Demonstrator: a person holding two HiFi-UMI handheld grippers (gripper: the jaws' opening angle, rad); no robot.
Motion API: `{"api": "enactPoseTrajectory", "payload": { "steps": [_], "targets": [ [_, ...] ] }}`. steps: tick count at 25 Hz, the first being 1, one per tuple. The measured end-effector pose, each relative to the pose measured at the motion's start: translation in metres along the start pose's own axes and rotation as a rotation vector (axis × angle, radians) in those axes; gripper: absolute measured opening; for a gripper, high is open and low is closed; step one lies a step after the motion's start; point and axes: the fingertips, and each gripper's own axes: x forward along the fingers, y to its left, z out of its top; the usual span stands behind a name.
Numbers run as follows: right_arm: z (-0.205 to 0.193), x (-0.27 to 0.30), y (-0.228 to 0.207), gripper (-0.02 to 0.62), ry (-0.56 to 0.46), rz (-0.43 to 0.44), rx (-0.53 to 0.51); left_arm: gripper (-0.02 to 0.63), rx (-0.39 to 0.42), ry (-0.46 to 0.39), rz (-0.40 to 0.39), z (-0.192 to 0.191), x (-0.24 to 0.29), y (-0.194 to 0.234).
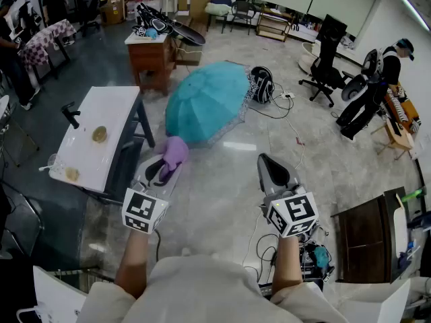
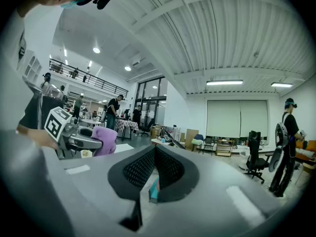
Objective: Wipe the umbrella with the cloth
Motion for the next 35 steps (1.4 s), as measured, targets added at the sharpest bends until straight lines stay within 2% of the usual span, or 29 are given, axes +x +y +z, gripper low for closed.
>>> {"api": "enactPoseTrajectory", "payload": {
  "steps": [8,12,16,19,21,24,27,31,35],
  "targets": [
    [0.001,0.014,0.009,0.003,-0.023,0.02,-0.002,0.129,-0.005,0.009,-0.024,-0.007,0.006,0.011],
    [-0.004,0.018,0.019,0.003,-0.021,0.028,-0.022,0.129,-0.018,0.045,-0.025,-0.031,-0.006,0.016],
    [-0.022,0.025,0.029,0.003,-0.004,0.009,-0.007,0.129,-0.009,0.089,-0.059,-0.067,-0.02,0.018],
    [-0.032,0.031,0.035,0.003,0.012,-0.01,-0.001,0.129,-0.07,0.085,-0.044,-0.08,-0.02,0.031],
    [-0.028,0.035,0.04,0.003,-0.01,-0.019,-0.001,0.129,-0.084,0.07,-0.055,-0.079,-0.019,0.038],
    [-0.016,0.043,0.046,0.003,-0.052,-0.019,0.004,0.129,-0.06,0.051,-0.079,-0.07,-0.011,0.048],
    [-0.009,0.053,0.04,0.003,-0.05,-0.031,-0.013,0.129,-0.042,0.036,-0.079,-0.059,0.004,0.061],
    [-0.013,0.076,0.017,0.003,-0.033,-0.025,-0.027,0.129,-0.042,0.015,-0.071,-0.05,0.036,0.081],
    [-0.013,0.104,-0.025,0.003,-0.056,-0.03,0.003,0.129,-0.032,0.015,-0.066,-0.045,0.081,0.098]
  ]
}}
